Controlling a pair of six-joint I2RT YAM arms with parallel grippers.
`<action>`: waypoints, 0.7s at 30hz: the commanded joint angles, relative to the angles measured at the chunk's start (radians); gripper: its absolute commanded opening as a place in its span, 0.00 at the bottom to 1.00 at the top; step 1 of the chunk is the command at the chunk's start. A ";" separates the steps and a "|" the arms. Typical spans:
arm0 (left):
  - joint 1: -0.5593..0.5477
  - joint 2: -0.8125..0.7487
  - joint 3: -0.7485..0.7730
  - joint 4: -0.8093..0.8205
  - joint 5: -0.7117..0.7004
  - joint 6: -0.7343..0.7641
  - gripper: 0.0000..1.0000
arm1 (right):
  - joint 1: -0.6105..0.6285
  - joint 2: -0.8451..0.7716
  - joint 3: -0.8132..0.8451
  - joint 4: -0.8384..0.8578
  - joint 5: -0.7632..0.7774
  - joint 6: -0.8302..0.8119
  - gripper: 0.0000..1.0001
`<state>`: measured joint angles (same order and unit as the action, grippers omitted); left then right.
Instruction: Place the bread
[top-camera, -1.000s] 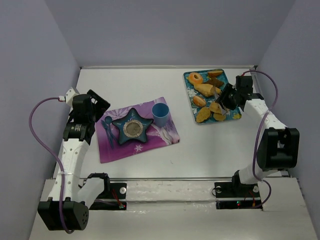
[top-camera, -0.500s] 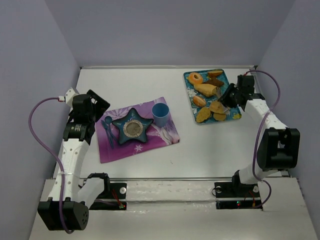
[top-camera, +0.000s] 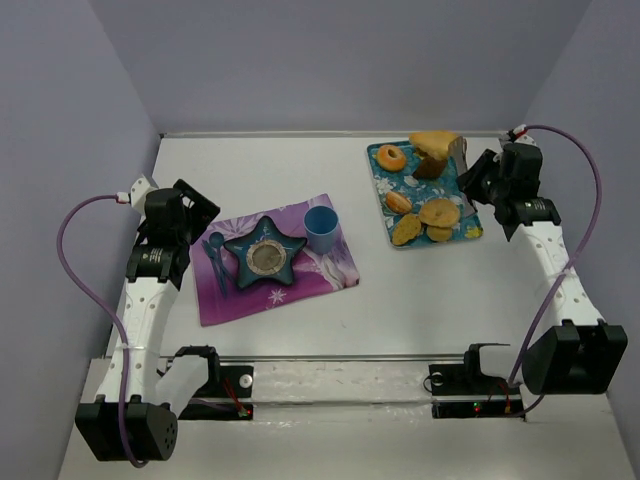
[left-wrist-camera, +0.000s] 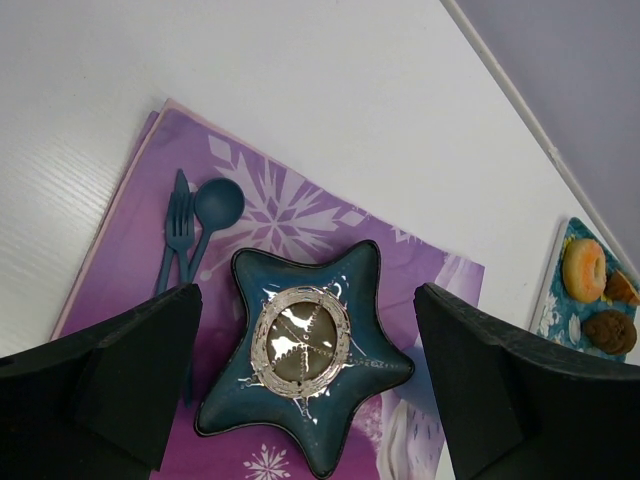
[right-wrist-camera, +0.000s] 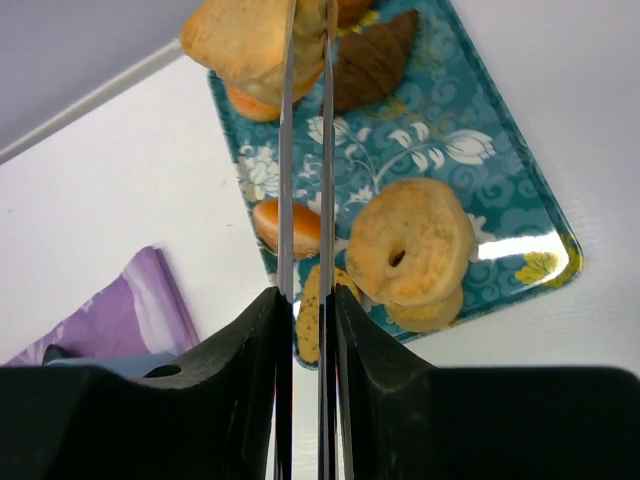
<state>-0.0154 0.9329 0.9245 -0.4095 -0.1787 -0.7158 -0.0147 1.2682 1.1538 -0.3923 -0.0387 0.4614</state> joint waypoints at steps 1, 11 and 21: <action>0.005 -0.031 0.020 0.005 0.005 0.007 0.99 | -0.008 -0.050 0.099 0.067 -0.195 -0.084 0.07; 0.006 -0.062 0.022 -0.018 0.002 0.006 0.99 | 0.315 -0.047 0.185 0.092 -0.518 -0.266 0.07; 0.005 -0.098 0.033 -0.060 -0.015 0.013 0.99 | 0.665 0.137 0.320 -0.028 -0.541 -0.503 0.07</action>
<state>-0.0154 0.8642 0.9245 -0.4522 -0.1825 -0.7158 0.5747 1.3354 1.3968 -0.3763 -0.5735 0.0933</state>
